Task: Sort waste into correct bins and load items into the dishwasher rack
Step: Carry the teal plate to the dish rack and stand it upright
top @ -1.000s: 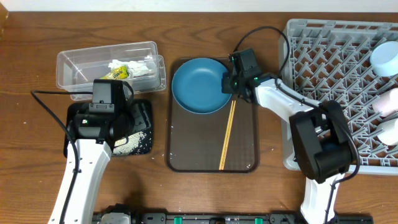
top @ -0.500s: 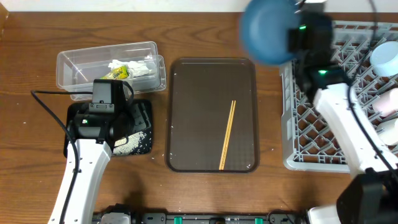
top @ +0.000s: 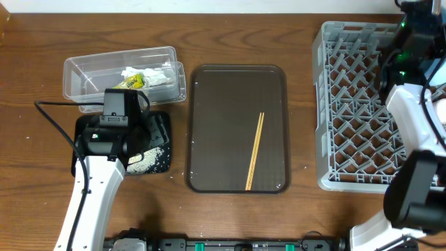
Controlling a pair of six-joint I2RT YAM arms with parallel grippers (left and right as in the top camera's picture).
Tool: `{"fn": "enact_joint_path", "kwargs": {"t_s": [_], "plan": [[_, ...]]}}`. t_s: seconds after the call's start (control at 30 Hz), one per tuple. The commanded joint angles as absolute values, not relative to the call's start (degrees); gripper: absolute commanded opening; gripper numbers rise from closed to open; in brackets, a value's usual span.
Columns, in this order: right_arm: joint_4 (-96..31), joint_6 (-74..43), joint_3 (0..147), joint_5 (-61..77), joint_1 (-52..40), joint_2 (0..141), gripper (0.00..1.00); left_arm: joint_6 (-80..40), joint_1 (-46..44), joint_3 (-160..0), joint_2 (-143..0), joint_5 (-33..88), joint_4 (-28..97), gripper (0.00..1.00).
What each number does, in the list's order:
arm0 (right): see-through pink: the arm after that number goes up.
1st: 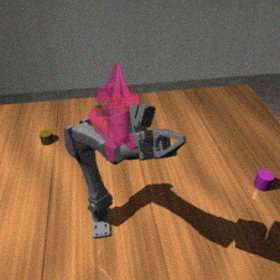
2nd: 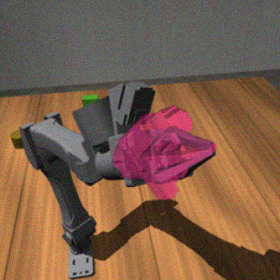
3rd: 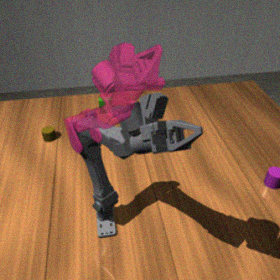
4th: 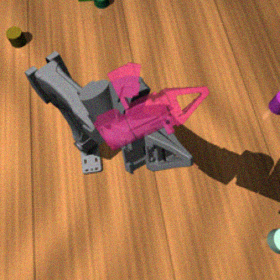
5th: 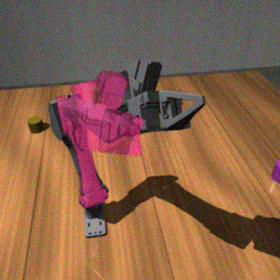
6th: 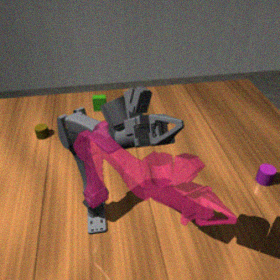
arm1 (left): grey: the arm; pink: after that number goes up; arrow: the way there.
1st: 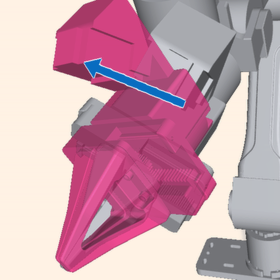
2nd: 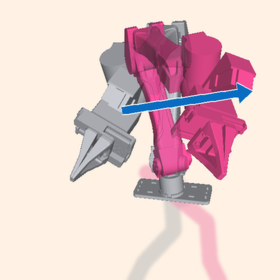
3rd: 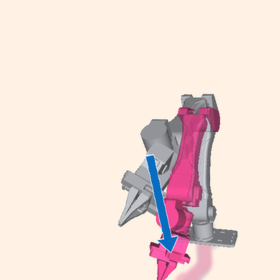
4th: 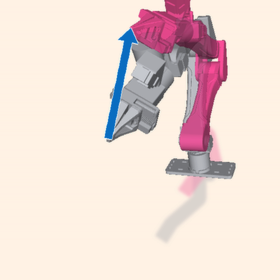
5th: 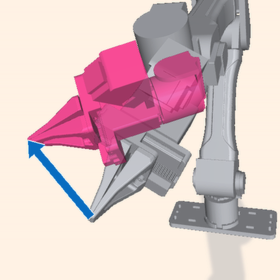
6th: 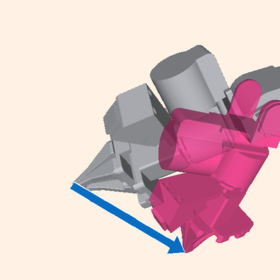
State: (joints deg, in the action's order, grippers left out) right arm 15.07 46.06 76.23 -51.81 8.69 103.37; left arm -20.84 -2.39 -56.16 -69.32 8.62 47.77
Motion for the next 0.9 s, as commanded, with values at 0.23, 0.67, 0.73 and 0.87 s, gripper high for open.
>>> {"fn": "enact_joint_path", "kwargs": {"t_s": [0.23, 0.67, 0.73, 0.87], "plan": [[13.26, 44.14, 76.71, -55.51, 6.85, 107.94, 0.01, -21.15, -2.22, -56.42, -69.23, 8.32, 47.94, 0.7], [-5.98, 31.55, 76.71, -57.04, -0.03, 107.92, 0.35, -21.12, -2.2, -56.42, -69.23, 8.29, 47.92, 0.7], [-9.78, 27.7, 76.71, -57.01, -1.21, 107.92, 0.44, -21.12, -2.2, -56.42, -69.23, 8.29, 47.92, 0.7], [-13.17, 23.11, 76.71, -57.06, -2.66, 107.63, 0.56, -21.12, -2.2, -56.42, -69.23, 8.29, 47.92, 0.7]]}}
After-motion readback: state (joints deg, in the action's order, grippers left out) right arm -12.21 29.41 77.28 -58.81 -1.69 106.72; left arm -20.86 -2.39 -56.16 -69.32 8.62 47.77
